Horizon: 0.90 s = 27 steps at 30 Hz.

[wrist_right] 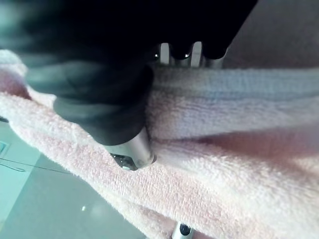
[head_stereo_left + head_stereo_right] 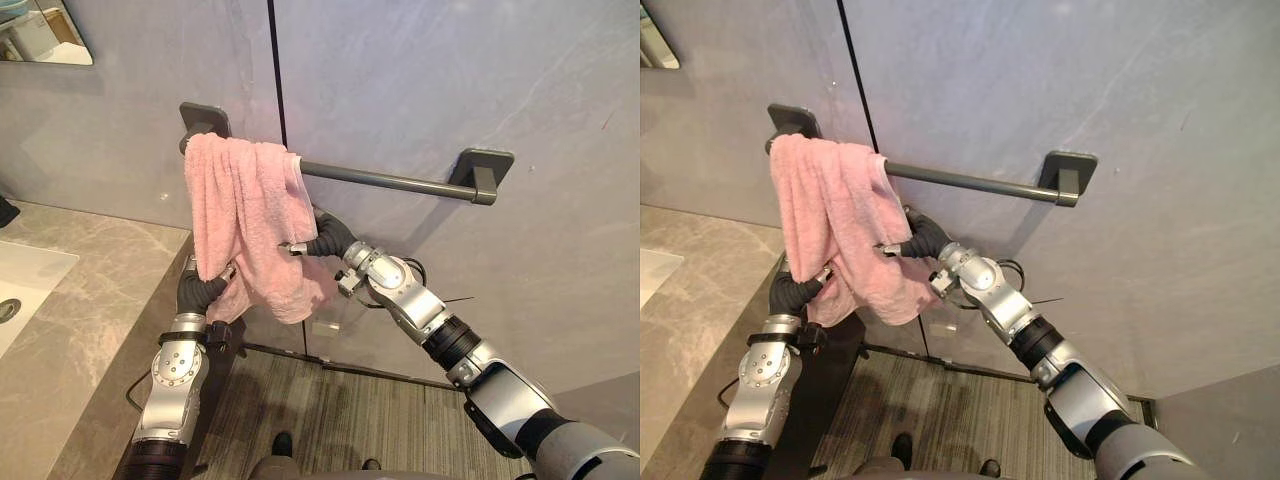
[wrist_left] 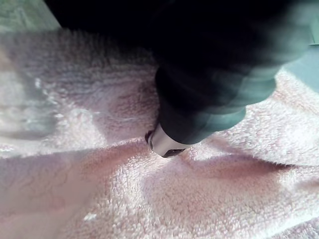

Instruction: Organize washtable

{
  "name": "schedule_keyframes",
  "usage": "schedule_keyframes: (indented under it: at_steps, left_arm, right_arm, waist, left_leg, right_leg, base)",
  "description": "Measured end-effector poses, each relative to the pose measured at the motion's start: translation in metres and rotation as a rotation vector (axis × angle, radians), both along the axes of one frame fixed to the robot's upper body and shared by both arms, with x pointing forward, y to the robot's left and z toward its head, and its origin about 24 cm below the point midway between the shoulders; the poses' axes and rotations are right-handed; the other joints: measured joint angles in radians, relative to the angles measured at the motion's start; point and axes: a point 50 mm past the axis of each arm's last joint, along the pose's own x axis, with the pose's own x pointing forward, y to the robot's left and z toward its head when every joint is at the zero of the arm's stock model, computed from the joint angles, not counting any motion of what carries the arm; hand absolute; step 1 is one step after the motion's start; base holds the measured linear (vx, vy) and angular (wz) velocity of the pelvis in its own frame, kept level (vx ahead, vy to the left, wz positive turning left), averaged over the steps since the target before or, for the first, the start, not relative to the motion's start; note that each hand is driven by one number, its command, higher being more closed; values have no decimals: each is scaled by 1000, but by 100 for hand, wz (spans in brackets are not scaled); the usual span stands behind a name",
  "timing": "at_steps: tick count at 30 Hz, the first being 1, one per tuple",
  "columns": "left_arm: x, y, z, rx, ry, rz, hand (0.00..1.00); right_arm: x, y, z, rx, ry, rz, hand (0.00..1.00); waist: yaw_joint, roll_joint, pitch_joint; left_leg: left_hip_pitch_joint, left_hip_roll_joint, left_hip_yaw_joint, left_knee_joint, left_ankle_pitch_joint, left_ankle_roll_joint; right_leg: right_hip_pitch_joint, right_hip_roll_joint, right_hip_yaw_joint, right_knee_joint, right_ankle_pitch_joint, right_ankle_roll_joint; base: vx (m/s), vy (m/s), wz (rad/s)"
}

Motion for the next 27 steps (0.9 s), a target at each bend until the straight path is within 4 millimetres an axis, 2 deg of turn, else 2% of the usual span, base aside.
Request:
schedule_keyframes:
  at_steps: [10, 16, 27]
  left_arm:
    - [-1, 0, 0, 0, 2, 2, 100]
    - [-7, 3, 9, -23, -47, 32, 100]
    - [-17, -8, 33, -53, -167, -16, 100]
  right_arm:
    - [1, -3, 0, -4, -3, -8, 100]
    - [-4, -22, 5, 76, -19, -54, 100]
    - [-31, -61, 11, 182, -73, -82, 100]
  waist:
    - [-2, 0, 0]
    - [-8, -1, 0]
    - [-56, 0, 0]
  left_leg:
    - [9, 1, 7, 0, 0, 0]
    - [19, -1, 19, -1, 0, 0]
    - [42, -4, 24, -8, 0, 0]
  right_leg:
    - [4, 0, 6, 2, 0, 0]
    - [5, -8, 11, 13, 0, 0]
    - [20, -12, 19, 15, 0, 1]
  base:
    - [0, 0, -1]
    - [-1, 1, -3]
    - [-16, 2, -2]
